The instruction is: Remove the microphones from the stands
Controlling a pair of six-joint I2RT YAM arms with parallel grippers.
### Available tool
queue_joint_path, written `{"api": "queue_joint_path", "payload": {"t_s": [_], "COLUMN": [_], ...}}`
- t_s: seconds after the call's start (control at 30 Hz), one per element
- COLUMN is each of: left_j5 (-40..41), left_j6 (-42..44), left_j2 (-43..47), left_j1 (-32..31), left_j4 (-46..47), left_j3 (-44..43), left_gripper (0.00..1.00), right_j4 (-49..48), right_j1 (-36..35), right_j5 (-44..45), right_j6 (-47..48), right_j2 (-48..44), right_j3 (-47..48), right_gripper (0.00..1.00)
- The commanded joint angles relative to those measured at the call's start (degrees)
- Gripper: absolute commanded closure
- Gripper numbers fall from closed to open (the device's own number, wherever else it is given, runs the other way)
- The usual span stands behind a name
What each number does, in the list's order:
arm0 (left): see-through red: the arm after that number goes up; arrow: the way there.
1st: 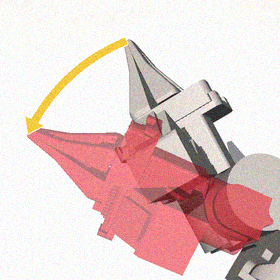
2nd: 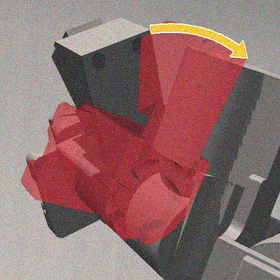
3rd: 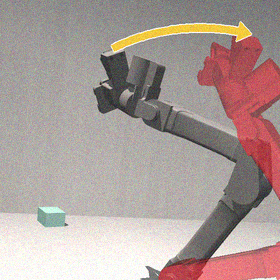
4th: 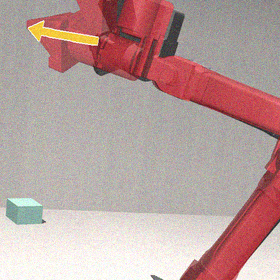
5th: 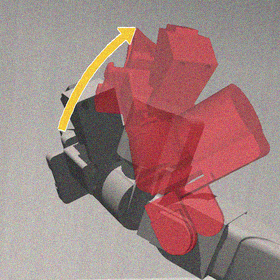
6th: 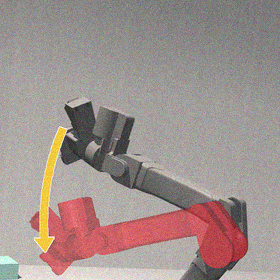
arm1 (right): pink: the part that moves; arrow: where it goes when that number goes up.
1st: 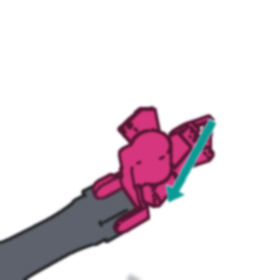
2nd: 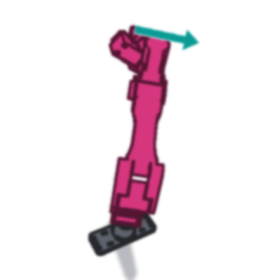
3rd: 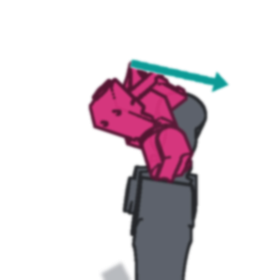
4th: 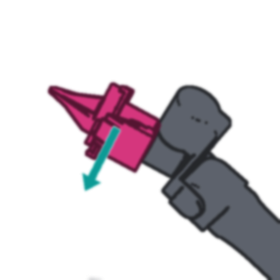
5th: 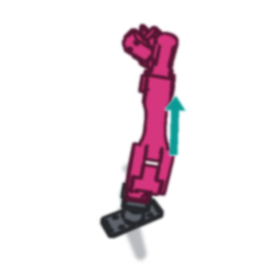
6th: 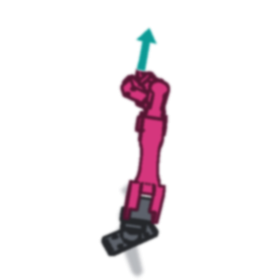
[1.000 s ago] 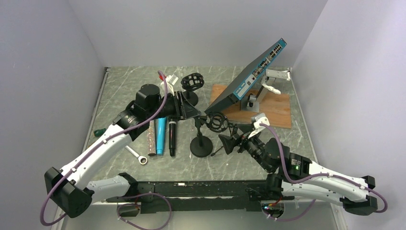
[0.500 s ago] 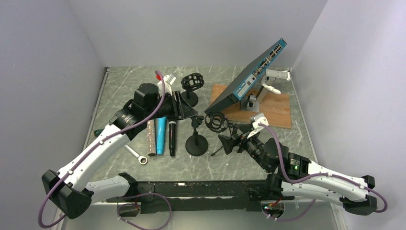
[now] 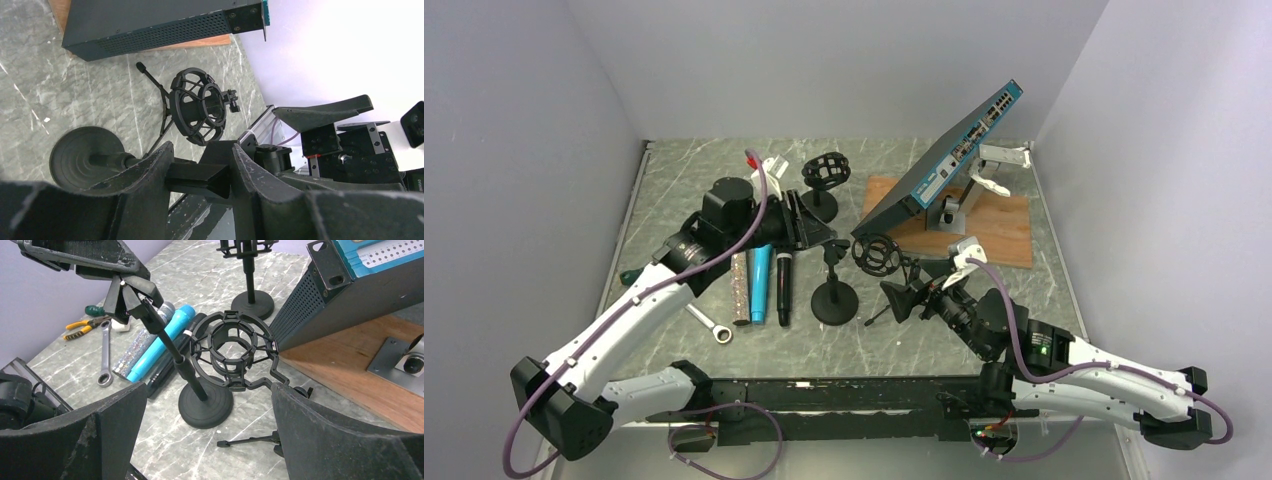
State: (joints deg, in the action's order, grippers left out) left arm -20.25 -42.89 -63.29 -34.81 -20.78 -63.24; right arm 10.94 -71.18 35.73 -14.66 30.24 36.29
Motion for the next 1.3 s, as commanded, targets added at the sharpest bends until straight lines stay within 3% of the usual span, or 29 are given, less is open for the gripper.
{"api": "queue_joint_path", "payload": {"t_s": [0.0, 0.33, 0.63, 0.8, 0.87, 0.97, 1.27], "left_j5": [4.16, 5.20, 5.48, 7.09, 8.47, 10.24, 16.08], "left_j6": [3.69, 0.72, 2.60, 4.20, 5.03, 7.11, 16.06], "left_j2": [-0.79, -4.32, -5.22, -2.87, -1.47, 0.82, 10.62], "left_j1": [0.14, -0.70, -0.68, -0.70, -0.63, -0.65, -0.57], "left_j4": [-2.89, 5.56, 3.81, 2.38, 1.79, 0.49, -1.96], "left_j3": [7.06, 20.92, 18.46, 15.55, 14.03, 11.12, 4.41], "left_gripper": [1.00, 1.00, 1.00, 0.71, 0.53, 0.37, 0.11], "right_j4": [-1.98, -1.59, -1.84, -1.72, -1.43, -1.00, 5.23], "right_j1": [-0.07, -0.10, -0.10, -0.07, -0.10, -0.10, -0.08], "right_j5": [0.31, 0.46, 0.57, 0.66, 0.74, 1.03, 6.64], "right_j6": [-0.29, -0.71, -0.51, -0.20, -0.11, -0.02, -2.63], "right_j2": [0.03, 0.27, 0.81, 1.06, 1.27, 1.40, 2.55], "right_j3": [-0.21, -0.48, -0.42, 0.06, 0.44, 1.07, 5.60], "right_gripper": [0.04, 0.04, 0.04, 0.03, 0.03, 0.03, 0.01]}}
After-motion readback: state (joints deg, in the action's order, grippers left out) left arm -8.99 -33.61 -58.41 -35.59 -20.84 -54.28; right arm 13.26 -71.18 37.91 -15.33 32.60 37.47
